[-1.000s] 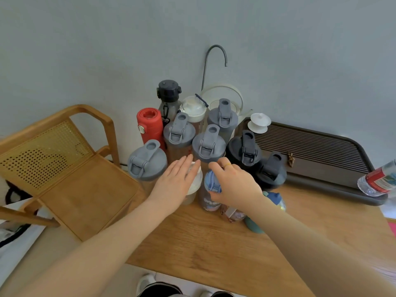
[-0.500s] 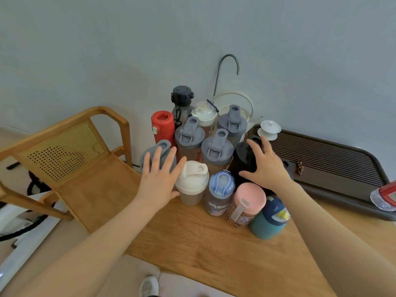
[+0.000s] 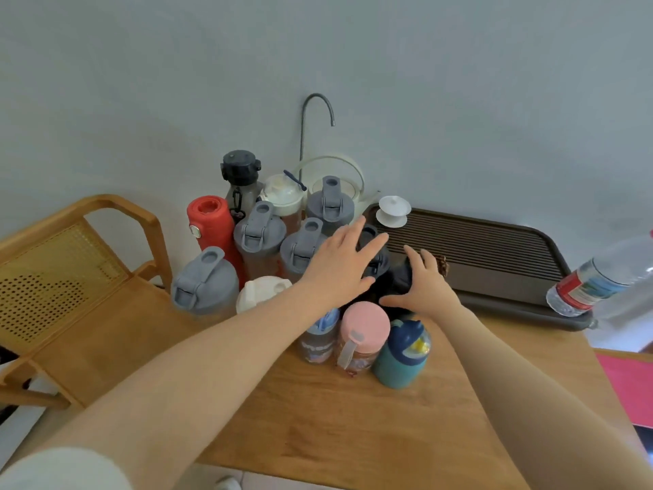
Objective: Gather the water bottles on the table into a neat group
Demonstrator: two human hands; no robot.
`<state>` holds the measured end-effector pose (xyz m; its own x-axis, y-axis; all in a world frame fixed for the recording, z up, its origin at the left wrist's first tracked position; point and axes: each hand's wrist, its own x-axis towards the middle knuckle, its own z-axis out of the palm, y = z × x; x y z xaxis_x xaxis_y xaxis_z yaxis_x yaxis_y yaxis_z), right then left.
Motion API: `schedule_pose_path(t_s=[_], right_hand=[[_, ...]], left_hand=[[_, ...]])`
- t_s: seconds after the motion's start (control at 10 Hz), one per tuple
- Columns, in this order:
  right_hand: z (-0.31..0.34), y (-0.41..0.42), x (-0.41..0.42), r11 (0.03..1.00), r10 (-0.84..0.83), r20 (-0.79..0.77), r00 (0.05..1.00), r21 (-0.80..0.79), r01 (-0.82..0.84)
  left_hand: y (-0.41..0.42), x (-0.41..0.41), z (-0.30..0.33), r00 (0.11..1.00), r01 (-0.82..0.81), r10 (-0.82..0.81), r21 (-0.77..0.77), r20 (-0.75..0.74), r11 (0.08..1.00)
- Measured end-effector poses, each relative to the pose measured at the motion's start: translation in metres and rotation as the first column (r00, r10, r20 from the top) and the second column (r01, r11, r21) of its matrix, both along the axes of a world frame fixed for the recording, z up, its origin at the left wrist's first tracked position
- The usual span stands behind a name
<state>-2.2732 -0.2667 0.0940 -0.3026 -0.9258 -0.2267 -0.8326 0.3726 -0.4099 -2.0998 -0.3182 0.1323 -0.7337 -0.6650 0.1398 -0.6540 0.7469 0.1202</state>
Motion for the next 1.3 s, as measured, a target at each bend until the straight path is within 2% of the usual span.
schedule_pose_path(t_s=[0.1, 0.2, 0.3, 0.5, 0.7, 0.9, 1.0, 1.1, 1.2, 1.3], right_hand=[[-0.003, -0.003, 0.002, 0.999, 0.040, -0.093, 0.995, 0.007, -0.039], [-0.004, 0.004, -0.006, 1.000, -0.003, -0.115, 0.993, -0.004, 0.003], [-0.003, 0.014, -0.021, 1.000, -0.027, -0.090, 0.996, -0.013, 0.026], [-0.003, 0.014, -0.027, 0.998, 0.044, -0.034, 0.998, -0.047, -0.045], [-0.004, 0.008, -0.019, 0.992, 0.106, -0.038, 0.994, -0.067, -0.108], [0.000, 0.006, -0.019, 0.997, 0.075, -0.006, 0.997, -0.037, -0.075], [0.013, 0.010, -0.020, 0.987, 0.038, -0.118, 0.992, -0.151, -0.056], [0.034, 0.018, -0.013, 0.966, 0.071, -0.097, 0.993, -0.242, -0.093], [0.048, 0.025, 0.004, 0.953, 0.062, -0.078, 0.995, -0.293, -0.082], [0.063, 0.033, 0.029, 0.902, -0.009, -0.087, 0.996, -0.430, -0.029]], left_hand=[[-0.010, -0.032, 0.003, 0.984, 0.038, -0.039, 0.010, 0.175, 0.999], [-0.018, -0.050, 0.006, 0.945, 0.014, -0.002, -0.032, 0.328, 0.999], [-0.025, -0.057, 0.004, 0.917, -0.061, 0.070, -0.037, 0.394, 0.997], [-0.026, -0.058, 0.000, 0.936, -0.106, 0.091, 0.025, 0.339, 0.994], [-0.021, -0.050, -0.009, 0.960, -0.078, 0.064, 0.042, 0.273, 0.996], [-0.028, -0.047, -0.008, 0.963, -0.012, -0.020, 0.119, 0.268, 0.993], [-0.030, -0.047, -0.002, 0.963, -0.008, -0.042, 0.183, 0.267, 0.983], [-0.028, -0.038, 0.002, 0.955, 0.005, -0.057, 0.178, 0.290, 0.984], [-0.022, -0.017, 0.014, 0.975, 0.061, -0.097, 0.179, 0.199, 0.982], [-0.018, 0.016, 0.035, 0.990, 0.137, -0.135, 0.068, -0.041, 0.988]])
